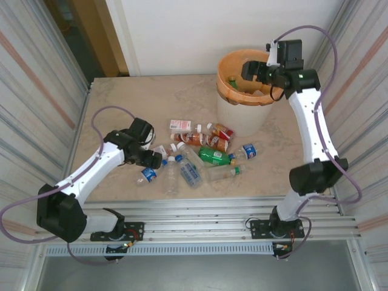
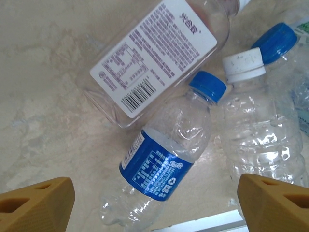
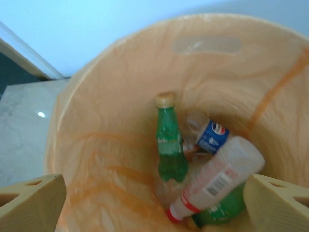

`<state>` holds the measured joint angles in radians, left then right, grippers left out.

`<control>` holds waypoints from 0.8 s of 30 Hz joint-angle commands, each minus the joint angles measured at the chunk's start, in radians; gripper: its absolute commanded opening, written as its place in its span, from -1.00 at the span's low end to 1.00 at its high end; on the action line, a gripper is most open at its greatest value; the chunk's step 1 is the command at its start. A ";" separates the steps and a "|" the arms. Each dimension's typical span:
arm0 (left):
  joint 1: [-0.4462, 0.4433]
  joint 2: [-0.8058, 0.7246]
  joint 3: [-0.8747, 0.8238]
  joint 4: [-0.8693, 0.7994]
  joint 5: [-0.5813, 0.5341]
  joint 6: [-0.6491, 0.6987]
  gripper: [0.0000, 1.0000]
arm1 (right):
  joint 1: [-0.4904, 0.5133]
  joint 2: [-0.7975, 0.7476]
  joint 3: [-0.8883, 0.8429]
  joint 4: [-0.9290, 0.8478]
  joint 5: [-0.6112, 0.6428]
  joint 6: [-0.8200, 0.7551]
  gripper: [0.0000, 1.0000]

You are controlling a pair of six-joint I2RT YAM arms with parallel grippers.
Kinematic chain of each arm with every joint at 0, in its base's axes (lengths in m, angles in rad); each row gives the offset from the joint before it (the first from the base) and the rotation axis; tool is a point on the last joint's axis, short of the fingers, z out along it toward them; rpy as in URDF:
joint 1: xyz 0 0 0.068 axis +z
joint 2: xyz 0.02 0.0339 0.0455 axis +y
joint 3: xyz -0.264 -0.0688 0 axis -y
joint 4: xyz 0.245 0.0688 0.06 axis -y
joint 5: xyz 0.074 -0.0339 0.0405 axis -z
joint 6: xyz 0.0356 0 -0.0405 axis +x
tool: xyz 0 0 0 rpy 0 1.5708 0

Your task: Put the plastic bottles in the bin

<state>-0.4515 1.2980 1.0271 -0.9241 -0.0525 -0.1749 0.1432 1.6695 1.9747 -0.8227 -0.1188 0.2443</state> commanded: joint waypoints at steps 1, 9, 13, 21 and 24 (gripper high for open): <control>-0.006 -0.004 -0.034 -0.037 0.036 -0.058 0.75 | 0.005 -0.116 -0.143 0.073 0.065 0.008 0.96; -0.015 0.029 -0.063 -0.011 0.057 -0.166 0.79 | 0.012 -0.300 -0.313 0.093 0.125 0.018 0.96; -0.024 0.016 -0.112 0.012 0.056 -0.227 0.82 | 0.017 -0.365 -0.356 0.091 0.161 0.021 0.96; -0.025 0.037 -0.129 0.017 -0.002 -0.270 0.84 | 0.033 -0.450 -0.416 0.115 0.198 0.035 0.96; -0.026 0.076 -0.109 0.020 -0.022 -0.265 0.91 | 0.035 -0.457 -0.418 0.117 0.200 0.036 0.96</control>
<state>-0.4728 1.3415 0.9009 -0.9077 -0.0376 -0.4171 0.1703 1.2297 1.5642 -0.7261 0.0551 0.2554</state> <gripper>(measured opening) 0.948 0.980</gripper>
